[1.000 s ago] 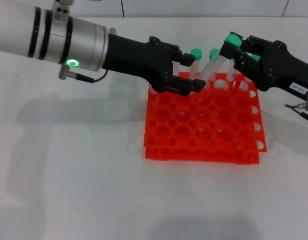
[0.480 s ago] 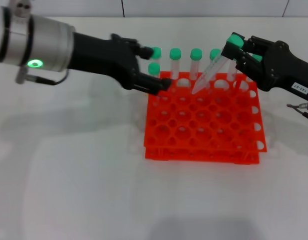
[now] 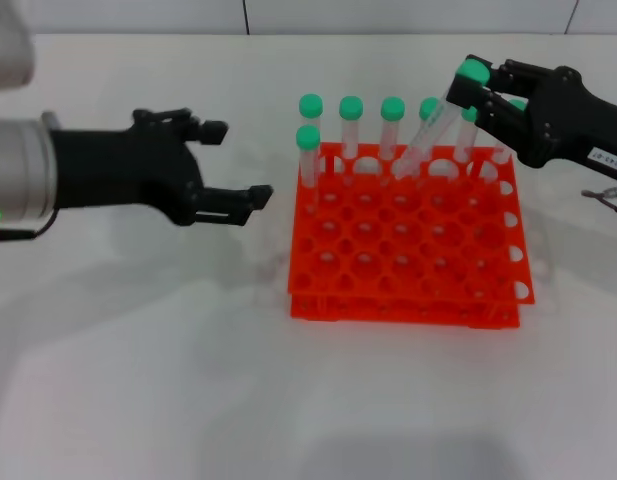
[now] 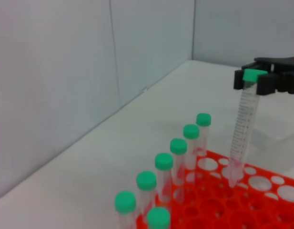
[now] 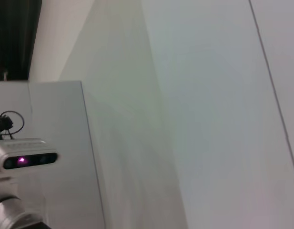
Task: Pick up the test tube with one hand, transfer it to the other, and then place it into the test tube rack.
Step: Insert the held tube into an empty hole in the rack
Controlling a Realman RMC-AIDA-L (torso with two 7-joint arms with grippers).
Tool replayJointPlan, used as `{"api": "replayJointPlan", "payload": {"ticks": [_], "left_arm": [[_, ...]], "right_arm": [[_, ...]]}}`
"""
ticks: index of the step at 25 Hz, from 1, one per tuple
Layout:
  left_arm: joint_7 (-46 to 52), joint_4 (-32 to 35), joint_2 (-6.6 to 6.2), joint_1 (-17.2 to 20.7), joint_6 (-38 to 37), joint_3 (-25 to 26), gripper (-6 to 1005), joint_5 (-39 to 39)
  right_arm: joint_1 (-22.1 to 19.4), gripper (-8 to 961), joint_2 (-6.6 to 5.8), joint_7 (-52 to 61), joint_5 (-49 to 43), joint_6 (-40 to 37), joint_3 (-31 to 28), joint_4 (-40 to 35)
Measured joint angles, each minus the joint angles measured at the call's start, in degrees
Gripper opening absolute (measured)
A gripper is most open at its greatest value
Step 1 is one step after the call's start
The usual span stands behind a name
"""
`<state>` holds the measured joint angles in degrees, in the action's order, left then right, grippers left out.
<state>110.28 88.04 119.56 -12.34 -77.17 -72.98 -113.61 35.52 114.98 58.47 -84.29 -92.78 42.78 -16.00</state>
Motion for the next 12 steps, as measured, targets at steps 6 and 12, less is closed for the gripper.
{"api": "replayJointPlan", "payload": {"ticks": [6, 12], "left_arm": [[-12.4, -4.5, 0.07, 8.6, 6.1, -1.1, 894, 11.3], [-28.6, -15.0, 0.06, 14.0, 7.7, -0.5, 894, 25.6]], "right_arm": [[1.3, 246, -0.27, 5.0, -0.1, 1.9, 3.2, -4.9], [4.9, 246, -0.07, 6.6, -0.1, 5.5, 7.3, -5.8]]}}
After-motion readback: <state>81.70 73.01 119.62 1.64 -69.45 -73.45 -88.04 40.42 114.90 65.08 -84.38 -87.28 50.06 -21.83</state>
